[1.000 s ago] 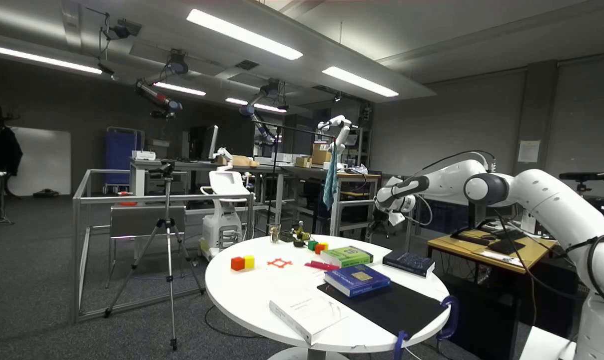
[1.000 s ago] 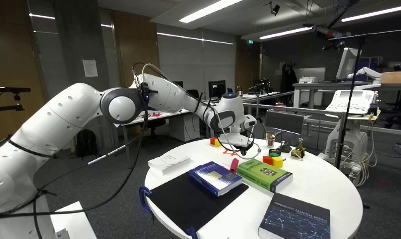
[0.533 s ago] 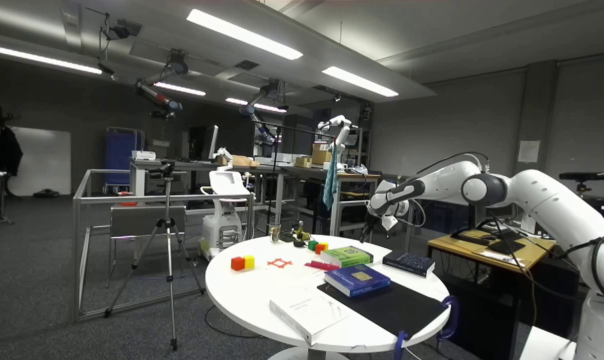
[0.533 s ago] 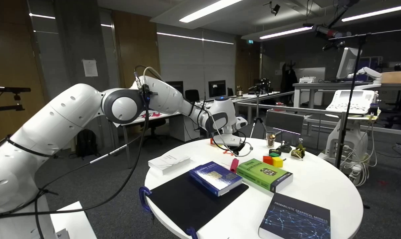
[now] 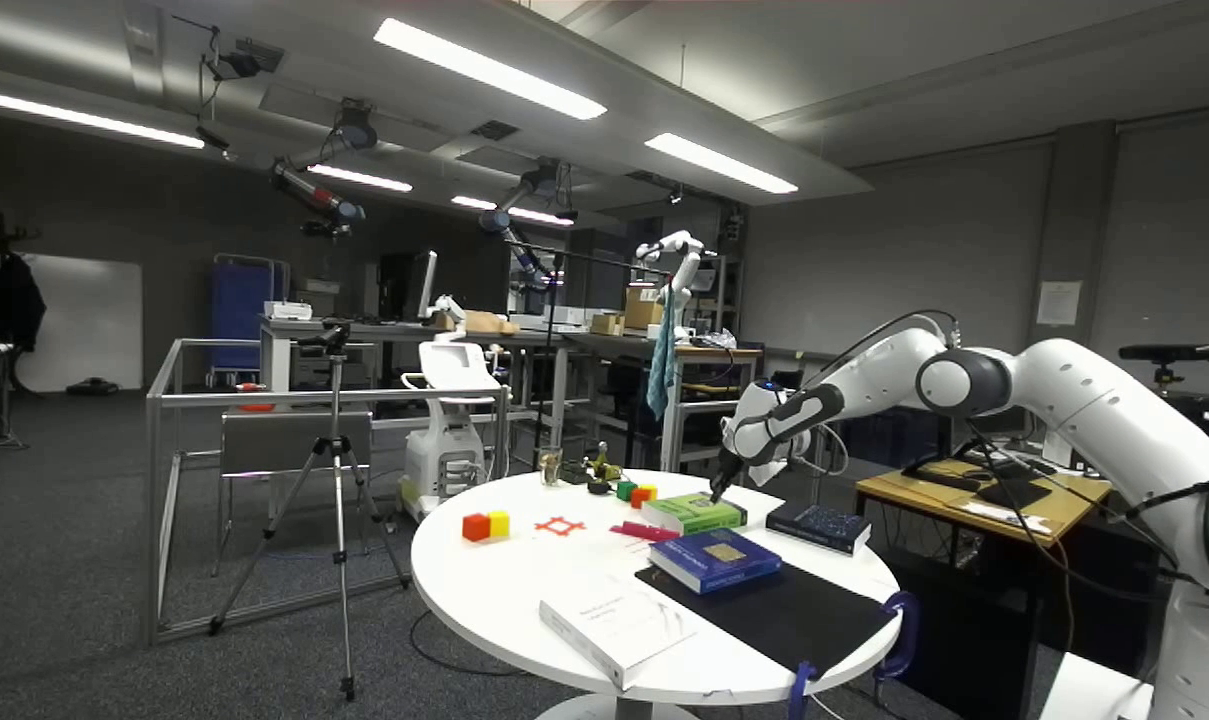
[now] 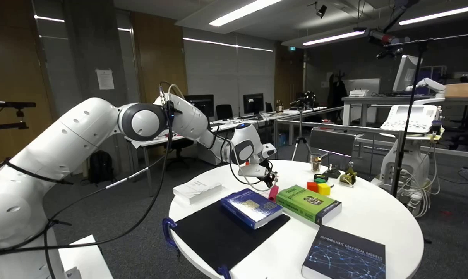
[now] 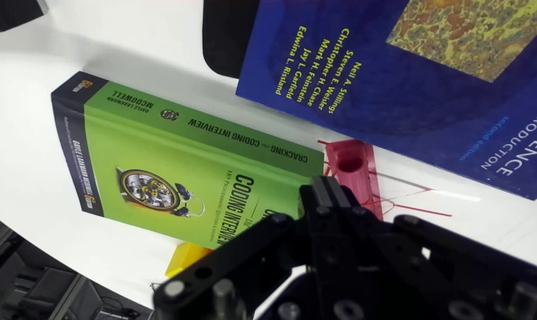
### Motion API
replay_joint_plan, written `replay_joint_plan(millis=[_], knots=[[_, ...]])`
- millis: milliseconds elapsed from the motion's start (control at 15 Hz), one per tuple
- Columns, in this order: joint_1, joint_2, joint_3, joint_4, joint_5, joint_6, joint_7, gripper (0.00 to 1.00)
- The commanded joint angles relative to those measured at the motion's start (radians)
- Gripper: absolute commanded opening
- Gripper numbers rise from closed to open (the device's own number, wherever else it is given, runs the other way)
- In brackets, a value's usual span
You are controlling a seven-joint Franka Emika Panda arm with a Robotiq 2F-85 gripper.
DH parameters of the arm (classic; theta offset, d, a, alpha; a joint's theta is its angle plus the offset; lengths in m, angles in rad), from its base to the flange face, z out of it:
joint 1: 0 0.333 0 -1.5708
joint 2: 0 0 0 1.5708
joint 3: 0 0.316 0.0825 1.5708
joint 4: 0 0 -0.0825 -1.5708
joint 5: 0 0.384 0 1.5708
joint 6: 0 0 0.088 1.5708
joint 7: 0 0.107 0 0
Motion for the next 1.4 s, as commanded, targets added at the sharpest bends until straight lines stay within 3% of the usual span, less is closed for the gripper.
replay_joint_plan(millis=[0, 533, 1333], knots=[[0.046, -0.03, -0.06, -0.091, -0.046, 0.124, 0.125, 0.0], [0.091, 0.017, -0.166, -0.113, -0.054, 0.291, 0.266, 0.0], [0.079, 0.111, -0.177, -0.006, -0.04, 0.299, 0.289, 0.0]])
